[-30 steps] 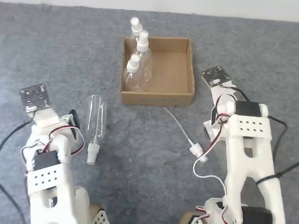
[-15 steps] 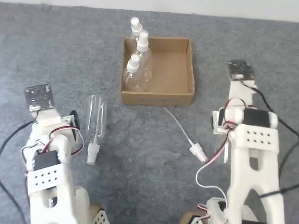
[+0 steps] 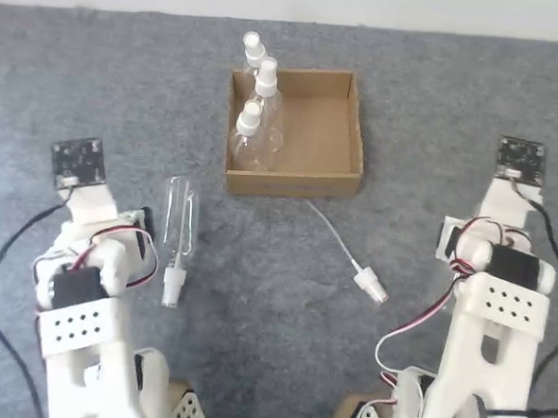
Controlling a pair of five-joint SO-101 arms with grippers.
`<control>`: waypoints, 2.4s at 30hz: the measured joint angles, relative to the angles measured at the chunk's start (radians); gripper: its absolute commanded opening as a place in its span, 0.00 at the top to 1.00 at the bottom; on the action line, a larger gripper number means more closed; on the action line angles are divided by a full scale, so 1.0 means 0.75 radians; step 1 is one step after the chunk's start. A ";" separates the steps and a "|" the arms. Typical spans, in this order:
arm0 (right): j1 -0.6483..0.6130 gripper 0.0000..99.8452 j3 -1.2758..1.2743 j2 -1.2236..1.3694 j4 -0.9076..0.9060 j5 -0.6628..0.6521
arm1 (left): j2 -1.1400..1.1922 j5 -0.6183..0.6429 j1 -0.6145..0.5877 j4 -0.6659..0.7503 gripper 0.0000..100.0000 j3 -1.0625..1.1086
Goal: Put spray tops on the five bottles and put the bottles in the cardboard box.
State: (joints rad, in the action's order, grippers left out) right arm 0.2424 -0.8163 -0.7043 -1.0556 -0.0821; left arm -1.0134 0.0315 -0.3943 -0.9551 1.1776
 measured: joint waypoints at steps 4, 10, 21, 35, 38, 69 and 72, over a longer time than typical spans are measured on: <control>0.037 0.92 0.000 0.000 0.014 0.012 | 0.000 -0.039 0.070 -0.141 0.82 -0.145; 0.137 0.92 -0.023 0.000 0.072 0.051 | 0.000 -0.076 0.229 -0.346 0.82 -0.348; 0.203 0.92 -0.025 0.000 0.096 0.078 | 0.000 -0.084 0.714 -0.391 0.82 -0.462; 0.293 0.92 -0.025 0.000 0.096 0.086 | 0.000 -0.084 1.078 -0.014 0.86 -0.272; 0.293 0.92 -0.025 0.000 0.098 0.086 | 0.002 -0.084 1.117 0.037 0.86 -0.245; 0.299 0.92 -0.025 0.000 0.098 0.086 | 1.684 -0.080 1.328 0.342 0.87 -1.047; 0.299 0.92 -0.025 0.000 0.098 0.086 | 1.751 -0.084 1.342 0.219 0.87 -1.172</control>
State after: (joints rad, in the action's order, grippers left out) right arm 0.4664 -0.8347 -0.7043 -0.9820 -0.0176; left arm 0.3000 -0.0315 0.6122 -0.7910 0.2984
